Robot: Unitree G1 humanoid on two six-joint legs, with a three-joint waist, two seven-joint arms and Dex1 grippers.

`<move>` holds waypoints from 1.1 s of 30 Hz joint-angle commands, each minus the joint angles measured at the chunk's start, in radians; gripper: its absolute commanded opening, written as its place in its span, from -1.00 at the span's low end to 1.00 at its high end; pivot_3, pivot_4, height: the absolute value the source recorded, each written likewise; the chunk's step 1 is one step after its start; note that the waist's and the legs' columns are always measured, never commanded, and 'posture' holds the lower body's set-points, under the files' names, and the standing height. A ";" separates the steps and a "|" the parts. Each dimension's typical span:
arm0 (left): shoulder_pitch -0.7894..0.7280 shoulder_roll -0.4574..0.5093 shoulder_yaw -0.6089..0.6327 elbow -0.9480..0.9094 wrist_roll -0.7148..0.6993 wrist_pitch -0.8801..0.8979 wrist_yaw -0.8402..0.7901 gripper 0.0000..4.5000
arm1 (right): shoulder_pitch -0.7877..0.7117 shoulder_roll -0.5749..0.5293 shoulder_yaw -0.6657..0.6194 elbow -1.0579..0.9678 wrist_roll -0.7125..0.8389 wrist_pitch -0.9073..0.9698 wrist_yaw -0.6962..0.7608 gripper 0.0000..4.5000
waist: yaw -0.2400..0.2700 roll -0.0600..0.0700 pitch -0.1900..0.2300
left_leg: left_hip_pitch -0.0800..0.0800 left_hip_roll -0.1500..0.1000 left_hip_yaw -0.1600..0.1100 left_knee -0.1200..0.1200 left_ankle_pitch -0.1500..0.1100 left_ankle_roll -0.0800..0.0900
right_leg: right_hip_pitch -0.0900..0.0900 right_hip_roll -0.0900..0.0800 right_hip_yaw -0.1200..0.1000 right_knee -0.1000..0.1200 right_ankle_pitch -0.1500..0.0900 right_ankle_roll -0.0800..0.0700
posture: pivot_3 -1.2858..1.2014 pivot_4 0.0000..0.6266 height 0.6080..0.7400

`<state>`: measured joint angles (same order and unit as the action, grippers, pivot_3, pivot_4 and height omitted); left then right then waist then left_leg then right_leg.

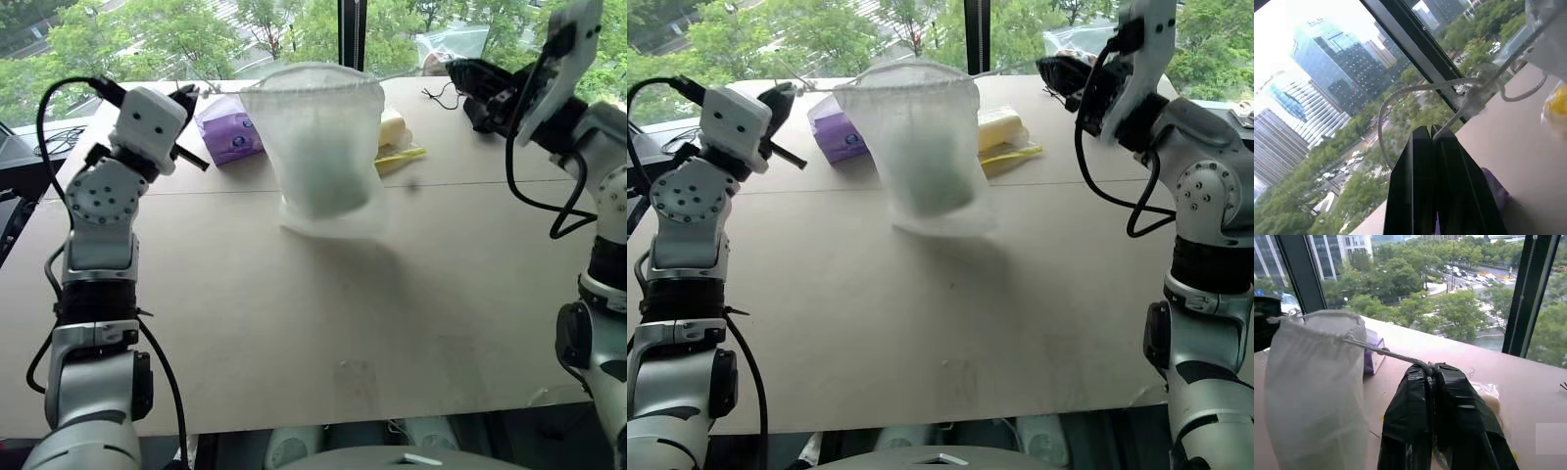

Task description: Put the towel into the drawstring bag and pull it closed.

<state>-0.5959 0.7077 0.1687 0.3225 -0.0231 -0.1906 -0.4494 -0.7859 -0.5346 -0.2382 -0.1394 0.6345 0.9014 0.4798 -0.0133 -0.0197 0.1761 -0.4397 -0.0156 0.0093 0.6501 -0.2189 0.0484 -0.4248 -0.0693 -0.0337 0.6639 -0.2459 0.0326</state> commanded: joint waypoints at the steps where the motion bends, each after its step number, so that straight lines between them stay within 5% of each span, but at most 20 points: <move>1: -0.108 0.050 0.083 -0.049 -0.019 0.001 0.060 -0.98 | -0.069 -0.080 -0.109 -0.119 0.008 -0.048 -0.045 -1.00 | 0.002 0.000 0.002 | -0.010 0.000 0.000 0.003 0.000 0.000 | -0.010 0.000 0.000 0.002 0.002 0.002 | 0.03 -0.52 1.00; 4: -0.116 0.066 0.092 0.062 0.009 -0.030 0.096 -0.98 | -0.030 -0.148 -0.132 -0.032 -0.071 -0.121 -0.063 -1.00 | 0.006 0.000 0.001 | -0.020 -0.001 -0.001 0.014 0.000 0.000 | -0.018 0.000 -0.001 0.013 0.002 0.003 | 0.03 -0.52 1.00; 10: -0.217 0.104 0.199 0.274 -0.007 -0.043 0.309 -0.98 | -0.166 -0.243 -0.288 0.235 -0.178 -0.247 -0.297 -1.00 | 0.004 0.000 0.002 | -0.005 -0.001 0.003 0.015 -0.006 0.010 | -0.003 0.001 -0.001 0.006 0.005 0.007 | 0.03 -0.52 1.00; 16: -0.330 0.118 0.164 0.403 -0.029 -0.120 0.256 -0.98 | -0.177 -0.295 -0.309 0.259 -0.120 -0.251 -0.252 -1.00 | 0.007 -0.001 0.001 | -0.005 -0.001 0.005 0.018 -0.006 0.010 | -0.004 -0.001 0.001 0.011 0.005 0.007 | 0.03 -0.52 1.00; 18: -0.325 0.095 0.155 0.396 -0.099 -0.105 0.124 -0.98 | -0.081 -0.306 -0.291 0.157 -0.043 -0.178 -0.146 -1.00 | 0.005 -0.001 0.001 | -0.005 -0.001 0.007 0.018 -0.006 0.010 | -0.004 -0.001 0.002 0.011 0.005 0.007 | 0.03 -0.52 1.00; 21: -0.105 0.008 0.085 0.129 -0.304 0.065 -0.193 -0.98 | 0.287 -0.338 -0.248 -0.119 0.078 -0.084 0.090 -1.00 | 0.008 0.003 -0.005 | -0.004 0.004 0.010 0.017 -0.005 0.009 | 0.002 -0.001 0.001 0.003 0.004 0.008 | 0.03 -0.52 1.00; 24: 0.214 -0.023 -0.009 -0.157 -0.364 0.201 -0.305 -0.98 | 0.590 -0.349 -0.133 -0.350 0.070 -0.073 0.158 -1.00 | 0.003 0.005 -0.005 | -0.004 0.005 0.012 0.016 -0.007 0.011 | 0.005 -0.002 0.002 -0.002 0.004 0.008 | 0.03 -0.52 1.00; 26: 0.330 -0.041 -0.012 -0.256 -0.391 0.273 -0.301 -0.98 | 0.659 -0.294 -0.103 -0.433 0.140 -0.029 0.135 -1.00 | -0.010 0.004 -0.005 | -0.005 0.005 0.013 0.017 -0.008 0.013 | 0.003 -0.003 0.004 -0.003 0.004 0.008 | 0.03 -0.52 1.00; 29: 0.425 -0.060 0.000 -0.368 -0.448 0.395 -0.287 -0.98 | 0.695 -0.246 0.013 -0.480 0.032 -0.081 0.065 -1.00 | -0.007 0.002 -0.003 | -0.005 0.005 0.011 0.019 -0.011 0.017 | 0.002 -0.002 0.005 0.000 0.005 0.008 | 0.03 -0.52 1.00; 30: 0.460 -0.053 -0.002 -0.412 -0.492 0.440 -0.327 -1.00 | 0.709 -0.247 0.062 -0.477 -0.039 -0.121 0.052 -0.84 | -0.003 0.002 -0.003 | -0.004 0.006 0.009 0.019 -0.011 0.017 | 0.002 -0.001 0.002 0.000 0.006 0.007 | 0.03 -0.52 1.00; 33: 0.550 0.001 0.013 -0.493 -0.564 0.548 -0.408 -0.63 | 0.786 -0.248 0.077 -0.488 -0.066 -0.163 0.088 -0.47 | 0.007 0.003 -0.003 | 0.011 0.008 0.009 0.019 -0.011 0.016 | 0.016 -0.002 0.001 -0.002 0.005 0.000 | 0.03 -0.52 1.00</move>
<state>-0.0729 0.6832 0.1533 -0.1162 -0.5351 0.3008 -0.8089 -0.0290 -0.7741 -0.1559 -0.6007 0.5921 0.7717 0.5552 -0.0066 -0.0165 0.1728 -0.4267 -0.0080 0.0186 0.6687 -0.2318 0.0602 -0.4070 -0.0721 -0.0327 0.6616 -0.2407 0.0328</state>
